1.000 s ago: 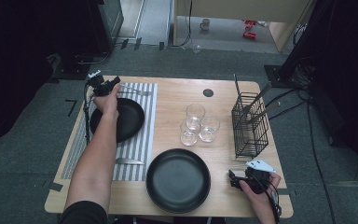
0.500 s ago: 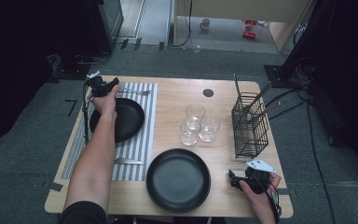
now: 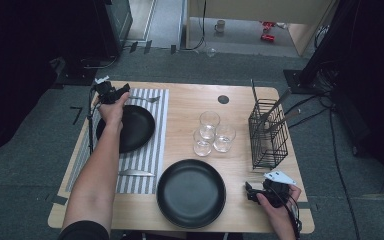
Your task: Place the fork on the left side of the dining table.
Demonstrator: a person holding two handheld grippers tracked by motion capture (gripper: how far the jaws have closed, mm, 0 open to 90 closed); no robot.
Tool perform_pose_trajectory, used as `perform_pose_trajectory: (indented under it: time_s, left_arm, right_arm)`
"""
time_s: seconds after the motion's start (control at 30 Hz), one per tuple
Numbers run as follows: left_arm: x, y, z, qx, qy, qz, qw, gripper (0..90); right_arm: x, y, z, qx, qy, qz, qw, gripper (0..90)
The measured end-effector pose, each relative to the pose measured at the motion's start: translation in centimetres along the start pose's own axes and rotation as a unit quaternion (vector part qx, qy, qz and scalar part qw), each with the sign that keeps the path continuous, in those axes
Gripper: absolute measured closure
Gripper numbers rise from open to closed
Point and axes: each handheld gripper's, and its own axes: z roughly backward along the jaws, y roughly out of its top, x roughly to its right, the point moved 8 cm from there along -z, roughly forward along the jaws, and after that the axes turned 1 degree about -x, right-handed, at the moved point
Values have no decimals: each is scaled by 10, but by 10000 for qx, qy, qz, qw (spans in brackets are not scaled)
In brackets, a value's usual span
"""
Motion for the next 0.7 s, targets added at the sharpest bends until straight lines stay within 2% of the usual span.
perform_pose_trajectory:
  time_s: [0.13, 0.23, 0.4, 0.47, 0.6, 0.7]
  left_arm:
    - [6, 4, 10, -38, -119, -112, 9999, 275]
    - [11, 5, 18, -123, -296, -20, 9995, 266]
    - [15, -3, 27, -372, -385, -11, 9986, 153]
    - [17, -8, 30, -453, -420, -82, 9981, 109]
    - [25, -17, 36, -554, -573, -316, 9963, 88]
    - [31, -20, 41, -618, -765, -414, 9943, 46]
  right_arm:
    - [0, 0, 0, 0, 1, 1, 10000, 28]
    - [0, 0, 0, -2, 4, -2, 10000, 27]
    - [0, 0, 0, -11, 10, -3, 10000, 24]
    - [0, 0, 0, -18, 16, 5, 10000, 20]
    - [0, 0, 0, -21, 18, 8, 10000, 19]
    - [0, 0, 0, -25, 20, 7, 10000, 18]
